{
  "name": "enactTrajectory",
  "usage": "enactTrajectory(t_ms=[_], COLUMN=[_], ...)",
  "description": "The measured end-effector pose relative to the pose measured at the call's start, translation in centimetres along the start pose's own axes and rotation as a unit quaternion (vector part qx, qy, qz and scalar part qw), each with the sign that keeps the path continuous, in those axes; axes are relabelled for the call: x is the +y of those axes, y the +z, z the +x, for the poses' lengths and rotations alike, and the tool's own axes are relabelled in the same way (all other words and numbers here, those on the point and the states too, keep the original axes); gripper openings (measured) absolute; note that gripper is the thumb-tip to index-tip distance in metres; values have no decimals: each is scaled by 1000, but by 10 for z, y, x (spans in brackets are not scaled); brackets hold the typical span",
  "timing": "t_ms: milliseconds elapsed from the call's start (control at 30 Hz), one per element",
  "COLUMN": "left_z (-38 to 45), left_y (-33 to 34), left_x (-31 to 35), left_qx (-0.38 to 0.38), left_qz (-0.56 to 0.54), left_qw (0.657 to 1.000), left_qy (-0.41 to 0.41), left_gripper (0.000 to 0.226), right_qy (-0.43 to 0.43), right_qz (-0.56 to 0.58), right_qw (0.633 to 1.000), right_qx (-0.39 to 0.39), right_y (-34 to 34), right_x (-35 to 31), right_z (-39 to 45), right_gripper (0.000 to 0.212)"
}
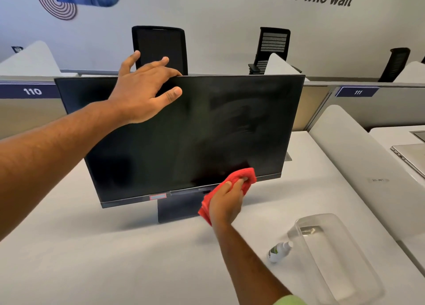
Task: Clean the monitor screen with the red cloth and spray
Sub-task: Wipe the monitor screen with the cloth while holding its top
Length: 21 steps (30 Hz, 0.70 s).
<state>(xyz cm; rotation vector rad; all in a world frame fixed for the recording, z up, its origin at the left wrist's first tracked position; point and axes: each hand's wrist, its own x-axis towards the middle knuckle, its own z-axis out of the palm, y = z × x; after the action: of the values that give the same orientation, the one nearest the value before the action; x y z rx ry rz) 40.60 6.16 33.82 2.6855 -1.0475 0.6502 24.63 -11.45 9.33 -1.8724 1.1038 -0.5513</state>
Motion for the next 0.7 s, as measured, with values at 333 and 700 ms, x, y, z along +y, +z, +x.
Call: enactTrajectory(t_ms=[333, 700], left_z=[-2, -2], left_y=[2, -1], left_x=[-2, -3], left_qx=[-2, -18], left_qz=[5, -1], left_qw=[1000, 1000], left_qy=[-11, -21], left_gripper=[64, 65], right_qy=[-44, 48], right_qz=[2, 201], right_qw=[989, 870], right_qx=[-143, -449], right_y=[35, 14], right_x=[-20, -35], right_z=[-98, -113], right_gripper=[54, 35])
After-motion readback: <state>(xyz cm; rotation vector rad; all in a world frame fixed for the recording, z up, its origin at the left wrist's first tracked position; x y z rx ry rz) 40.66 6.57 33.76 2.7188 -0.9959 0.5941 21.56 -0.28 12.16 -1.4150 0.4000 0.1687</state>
